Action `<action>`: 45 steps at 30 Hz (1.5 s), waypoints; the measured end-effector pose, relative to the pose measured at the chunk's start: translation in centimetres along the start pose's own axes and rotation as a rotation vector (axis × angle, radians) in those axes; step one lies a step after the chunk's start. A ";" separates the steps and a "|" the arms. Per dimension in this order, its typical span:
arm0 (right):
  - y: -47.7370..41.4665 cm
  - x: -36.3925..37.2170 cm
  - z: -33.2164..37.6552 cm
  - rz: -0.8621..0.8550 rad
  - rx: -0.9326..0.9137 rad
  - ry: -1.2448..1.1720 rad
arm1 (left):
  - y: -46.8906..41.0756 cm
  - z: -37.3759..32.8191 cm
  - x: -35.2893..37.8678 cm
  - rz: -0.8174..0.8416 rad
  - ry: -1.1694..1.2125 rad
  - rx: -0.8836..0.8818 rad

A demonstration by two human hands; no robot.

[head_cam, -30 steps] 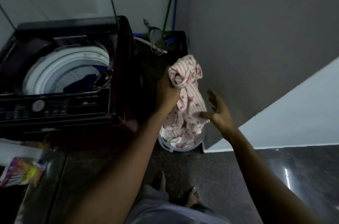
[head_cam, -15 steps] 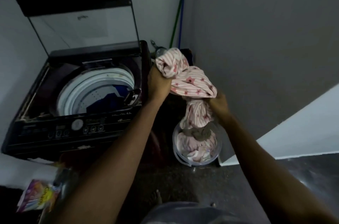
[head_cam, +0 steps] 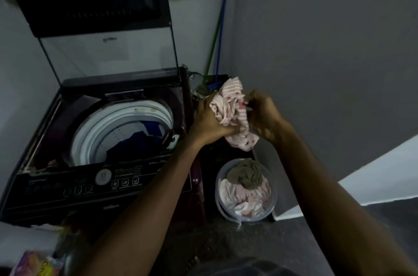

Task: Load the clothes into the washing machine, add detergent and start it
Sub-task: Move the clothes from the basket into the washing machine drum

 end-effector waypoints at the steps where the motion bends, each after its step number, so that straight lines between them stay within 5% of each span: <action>1: -0.2 0.4 0.0 0.011 -0.005 0.024 | 0.0 -0.1 -0.7 -0.086 0.047 0.020; 6: -0.6 0.8 1.0 0.125 0.000 0.157 | 0.5 0.9 -4.0 -0.363 0.123 -0.134; 9: -1.0 -0.4 0.9 0.110 -0.091 0.441 | 0.3 1.8 -6.1 -0.454 0.237 -0.244; 14: -1.6 1.6 -3.7 0.132 -0.109 0.764 | 0.2 2.1 -9.8 -0.543 0.285 -0.205; 22: -5.5 7.3 -4.1 -0.197 -0.214 0.237 | 2.5 6.5 -15.4 -0.546 0.186 -0.225; 26: -6.9 14.0 -7.9 0.007 -0.004 -0.159 | 3.5 10.4 -18.5 -0.608 0.075 -0.338; 35: -10.9 22.3 -15.1 0.125 -0.043 0.636 | 4.1 18.9 -23.3 -0.520 -0.116 -0.420; 40: -13.8 22.4 -15.8 0.276 -0.128 1.257 | 1.7 23.7 -24.5 -0.300 -0.242 -0.480; 45: -14.1 18.1 -15.1 0.149 -0.077 1.392 | 1.8 25.6 -25.6 -0.330 -0.287 -0.445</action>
Point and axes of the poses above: each hand's wrist, its own y-axis away from the middle knuckle, its own x-axis out of the palm, z = x × y, the point moved 8 cm from there along -y, towards the middle knuckle, and after that the axes turned 2 degrees about -x, right-handed, at the moved point
